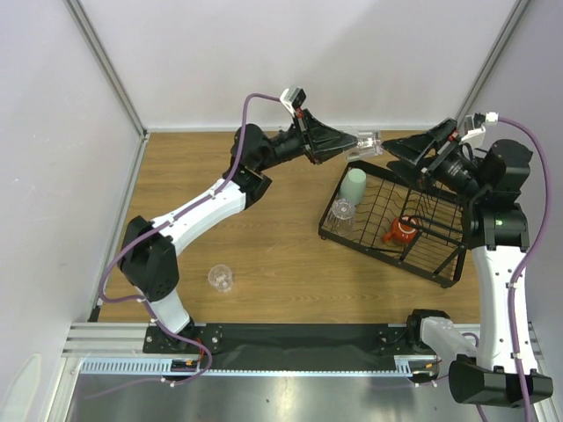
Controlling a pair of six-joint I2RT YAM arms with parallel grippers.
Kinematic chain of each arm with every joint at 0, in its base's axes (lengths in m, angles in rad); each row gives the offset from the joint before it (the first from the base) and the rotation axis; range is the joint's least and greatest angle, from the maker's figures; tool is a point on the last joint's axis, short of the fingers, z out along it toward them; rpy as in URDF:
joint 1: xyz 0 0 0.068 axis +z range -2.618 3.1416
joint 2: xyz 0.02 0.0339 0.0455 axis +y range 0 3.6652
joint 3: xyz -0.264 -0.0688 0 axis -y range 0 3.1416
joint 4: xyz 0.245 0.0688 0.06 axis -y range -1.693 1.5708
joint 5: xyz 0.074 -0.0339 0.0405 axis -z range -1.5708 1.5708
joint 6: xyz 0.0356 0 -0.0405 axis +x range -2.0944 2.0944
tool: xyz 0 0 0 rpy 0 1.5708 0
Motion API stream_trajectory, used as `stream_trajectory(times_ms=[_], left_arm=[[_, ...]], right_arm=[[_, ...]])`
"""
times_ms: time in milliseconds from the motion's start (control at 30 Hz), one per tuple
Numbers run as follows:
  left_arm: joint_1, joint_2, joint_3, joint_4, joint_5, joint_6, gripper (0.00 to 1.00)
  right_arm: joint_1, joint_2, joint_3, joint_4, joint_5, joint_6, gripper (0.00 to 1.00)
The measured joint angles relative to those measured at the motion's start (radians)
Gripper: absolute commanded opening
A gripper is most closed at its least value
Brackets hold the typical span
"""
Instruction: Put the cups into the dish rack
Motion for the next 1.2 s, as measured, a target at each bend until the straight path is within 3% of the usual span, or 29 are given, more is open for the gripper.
stream_trajectory(times_ms=[267,933,1100,1200], left_arm=[[-0.018,0.028,0.000,0.000,0.001,-0.027,0.00],[-0.047,0.028,-0.034,0.039,0.004,-0.084,0.01],[-0.056,0.030,-0.036,0.040,0.004,-0.093,0.00],[-0.058,0.035,-0.036,0.037,0.005,-0.093,0.01]], right_arm=[[0.071,0.024,-0.014,0.055,0.022,0.016,0.99],[0.078,0.052,-0.039,0.065,0.048,0.001,0.83],[0.079,0.053,-0.039,0.068,0.047,0.007,0.68],[0.080,0.053,-0.039,0.079,0.045,0.015,0.41]])
